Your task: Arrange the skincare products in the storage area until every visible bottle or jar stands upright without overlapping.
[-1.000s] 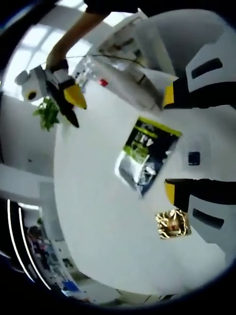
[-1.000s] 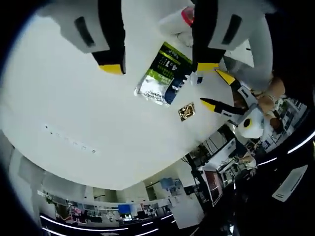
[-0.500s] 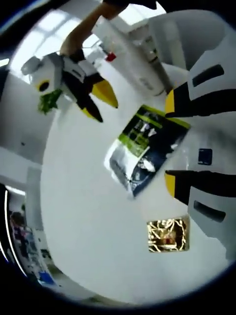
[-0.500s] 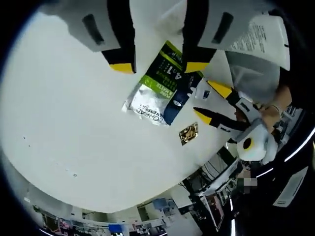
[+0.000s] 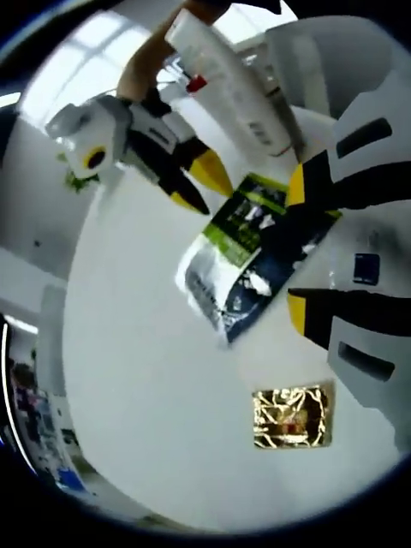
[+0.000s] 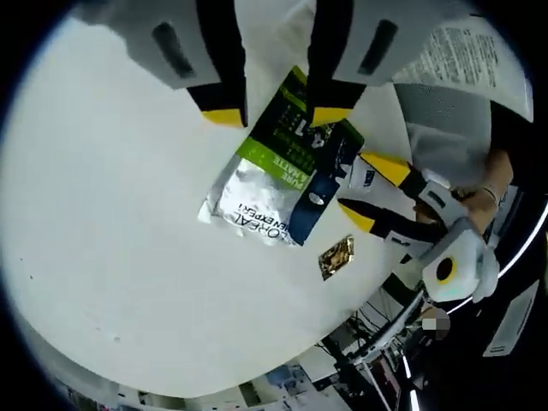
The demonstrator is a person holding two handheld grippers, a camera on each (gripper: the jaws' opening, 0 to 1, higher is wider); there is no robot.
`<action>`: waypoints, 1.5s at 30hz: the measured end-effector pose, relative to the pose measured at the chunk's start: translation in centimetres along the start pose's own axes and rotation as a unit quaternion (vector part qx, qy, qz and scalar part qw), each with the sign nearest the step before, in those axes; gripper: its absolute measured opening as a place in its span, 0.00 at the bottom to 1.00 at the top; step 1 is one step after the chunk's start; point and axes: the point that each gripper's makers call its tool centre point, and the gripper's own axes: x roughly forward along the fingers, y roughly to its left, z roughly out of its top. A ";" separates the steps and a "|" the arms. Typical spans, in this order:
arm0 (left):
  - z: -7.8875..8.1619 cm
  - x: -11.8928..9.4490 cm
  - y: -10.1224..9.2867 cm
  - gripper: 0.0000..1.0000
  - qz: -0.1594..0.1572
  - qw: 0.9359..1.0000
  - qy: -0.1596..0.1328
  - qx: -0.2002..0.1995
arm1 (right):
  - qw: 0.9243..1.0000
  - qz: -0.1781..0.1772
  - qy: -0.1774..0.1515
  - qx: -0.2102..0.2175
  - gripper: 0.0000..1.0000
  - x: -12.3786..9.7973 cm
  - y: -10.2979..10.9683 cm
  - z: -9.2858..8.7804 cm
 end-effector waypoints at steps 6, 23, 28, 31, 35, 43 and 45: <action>-0.3 0.6 0.5 0.32 -0.007 1.000 0.003 -0.006 | 1.000 0.001 0.008 -0.004 0.25 0.4 0.1 -0.3; 0.6 1.0 0.2 0.28 -0.035 0.997 -0.036 -0.058 | 1.000 -0.005 0.019 -0.002 0.08 1.1 -0.6 -0.9; 1.1 0.9 0.1 0.29 -0.055 0.992 -0.061 -0.100 | 1.000 -0.011 0.018 -0.008 0.06 1.1 -0.5 -0.9; 1.1 0.9 -0.1 0.32 -0.054 0.991 -0.062 -0.104 | 1.000 -0.012 0.015 -0.008 0.05 1.1 -0.5 -0.9; 0.7 0.8 -0.3 0.28 -0.034 0.993 -0.052 -0.101 | 1.000 -0.026 -0.001 -0.008 0.04 1.2 -0.8 -0.3; 1.9 -0.9 0.9 0.03 -0.003 0.987 -0.102 -0.124 | 1.000 -0.020 -0.008 -0.003 0.03 1.5 -0.6 -0.1; 2.3 -1.2 1.0 0.00 -0.005 0.985 -0.112 -0.132 | 1.000 -0.015 -0.012 0.001 0.03 1.5 -0.4 0.0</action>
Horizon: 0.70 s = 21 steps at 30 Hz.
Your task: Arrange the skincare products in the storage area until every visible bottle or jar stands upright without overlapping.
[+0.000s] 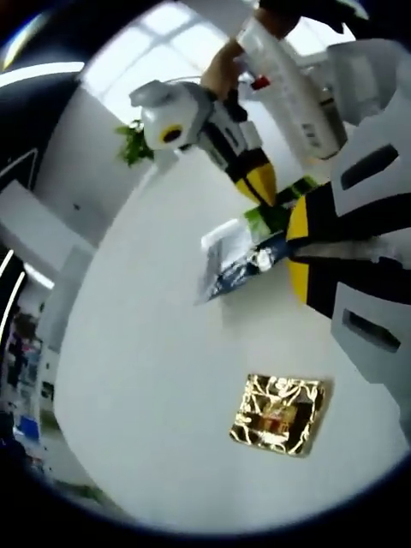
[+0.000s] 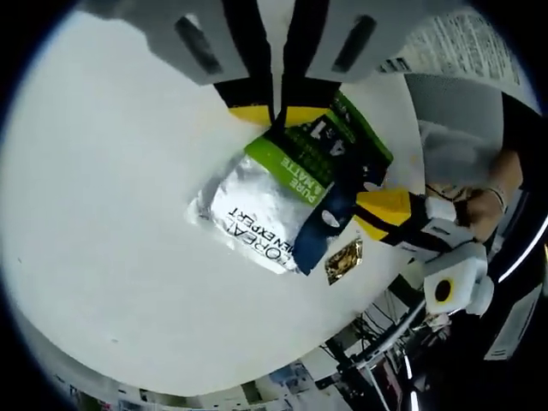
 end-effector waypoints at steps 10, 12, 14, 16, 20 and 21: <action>0.3 0.1 -3.2 0.04 -0.066 0.998 -0.003 -0.017 | 0.999 -0.002 -0.042 0.033 0.01 -0.7 -0.5 0.9; 0.1 0.2 -4.6 0.09 -0.102 0.994 0.003 -0.030 | 0.996 0.025 -0.066 0.058 0.01 -0.8 0.2 1.7; 0.5 0.6 -4.9 0.10 -0.108 0.994 -0.005 -0.029 | 0.997 0.008 -0.057 0.046 0.01 -0.8 -0.4 1.4; 0.9 0.7 -4.7 0.09 -0.104 0.994 -0.016 -0.036 | 0.997 0.010 -0.056 0.046 0.01 -0.9 -0.3 1.3; 0.8 0.8 -4.2 0.11 -0.092 0.995 -0.008 -0.030 | 0.997 0.011 -0.064 0.051 0.01 -1.1 -0.4 1.3; 0.7 0.8 -4.2 0.13 -0.092 0.995 -0.007 -0.029 | 0.996 0.024 -0.072 0.057 0.01 -1.2 -0.1 1.5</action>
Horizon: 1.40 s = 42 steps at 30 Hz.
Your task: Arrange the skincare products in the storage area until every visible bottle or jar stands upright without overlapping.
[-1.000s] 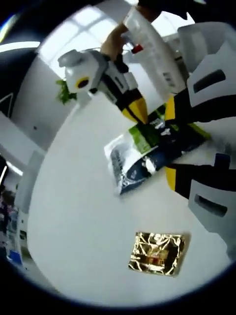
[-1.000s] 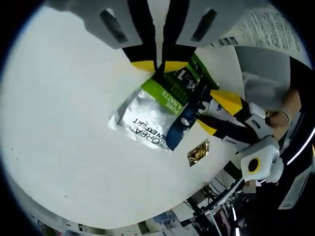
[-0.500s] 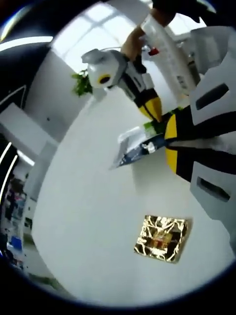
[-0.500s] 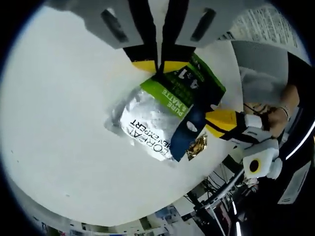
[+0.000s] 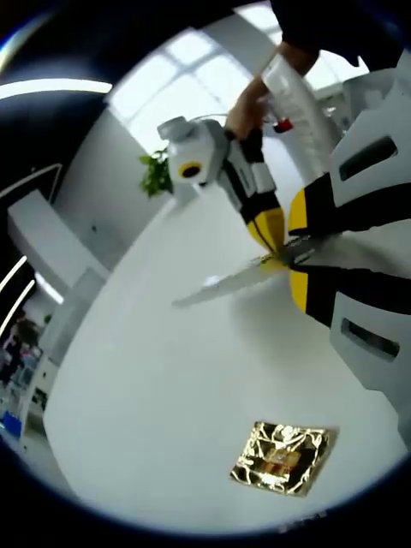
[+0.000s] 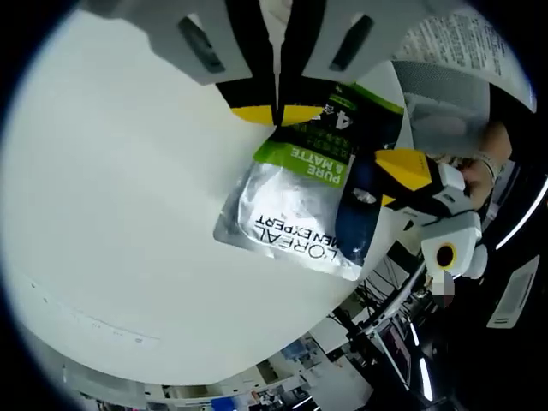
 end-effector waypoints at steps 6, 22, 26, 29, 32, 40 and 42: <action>0.2 0.0 -0.1 0.04 0.000 1.000 -0.010 -0.006 | 1.000 0.013 -0.017 -0.016 0.01 -0.3 1.6 1.3; 2.9 -2.0 -1.9 0.00 -0.018 0.998 -0.058 -0.002 | 0.994 -0.014 -0.057 -0.088 0.04 -4.0 3.9 4.3; 3.7 -2.7 -2.4 0.00 -0.013 0.998 -0.067 0.013 | 0.990 -0.034 -0.068 -0.118 0.09 -5.0 4.5 4.9; 4.3 -3.0 -2.0 0.00 -0.008 0.997 -0.074 0.033 | 0.988 -0.037 -0.076 -0.128 0.09 -5.8 5.5 5.5; 4.9 -3.6 -1.8 0.00 0.004 0.996 -0.078 0.047 | 0.986 -0.037 -0.089 -0.135 0.09 -6.6 6.5 6.2; 5.9 -5.8 -1.4 0.00 0.026 0.992 -0.102 0.070 | 0.975 -0.046 -0.092 -0.198 0.10 -7.8 10.9 7.0; 6.0 -6.4 -1.3 0.00 0.030 0.991 -0.107 0.070 | 0.973 -0.045 -0.095 -0.207 0.10 -8.1 12.0 7.3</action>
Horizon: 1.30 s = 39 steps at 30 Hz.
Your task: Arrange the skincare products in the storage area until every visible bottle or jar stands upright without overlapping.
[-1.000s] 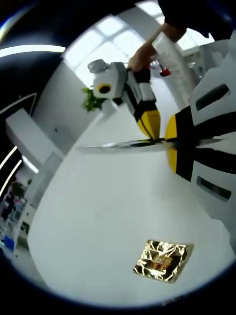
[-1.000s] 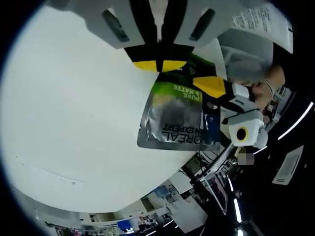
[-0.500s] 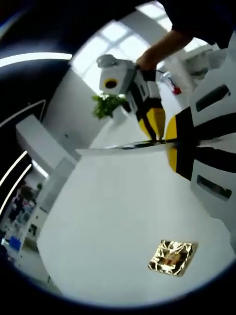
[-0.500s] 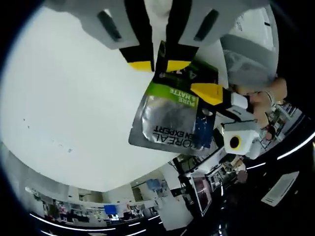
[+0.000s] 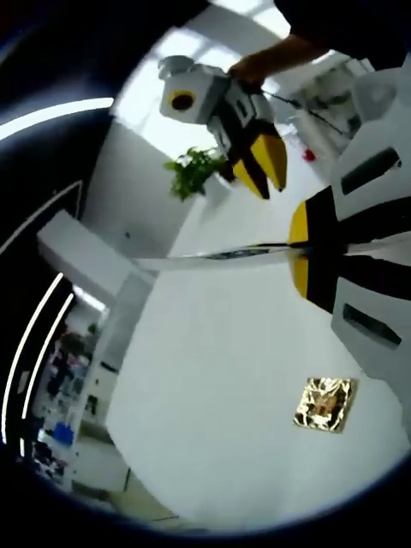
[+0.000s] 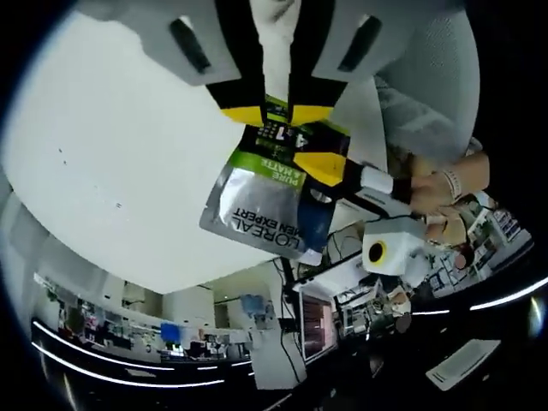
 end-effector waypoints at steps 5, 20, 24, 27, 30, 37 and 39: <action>0.8 -1.6 0.2 0.00 0.009 1.000 -0.014 0.023 | 1.000 0.001 -0.002 -0.025 0.09 -0.5 2.1 1.4; 0.5 -5.4 0.7 0.00 0.038 0.995 -0.001 0.097 | 0.989 -0.040 0.056 -0.129 0.10 0.8 7.0 0.9; 0.2 -6.2 1.0 0.00 0.038 0.994 0.003 0.105 | 0.988 -0.052 0.058 -0.132 0.10 1.0 8.0 0.7; -0.3 -6.5 1.0 0.00 0.035 0.994 0.017 0.104 | 0.986 -0.058 0.069 -0.139 0.11 1.6 8.9 -0.2; -0.9 -7.0 1.4 0.00 0.038 0.993 0.037 0.108 | 0.988 -0.055 0.073 -0.126 0.10 2.6 9.3 -1.0; -1.6 -8.4 3.0 0.00 0.063 0.985 0.062 0.147 | 0.989 -0.055 0.107 -0.083 0.10 5.0 10.0 -4.2; -1.7 -8.8 3.1 0.00 0.060 0.986 0.061 0.141 | 0.990 -0.049 0.110 -0.078 0.12 6.0 10.2 -4.8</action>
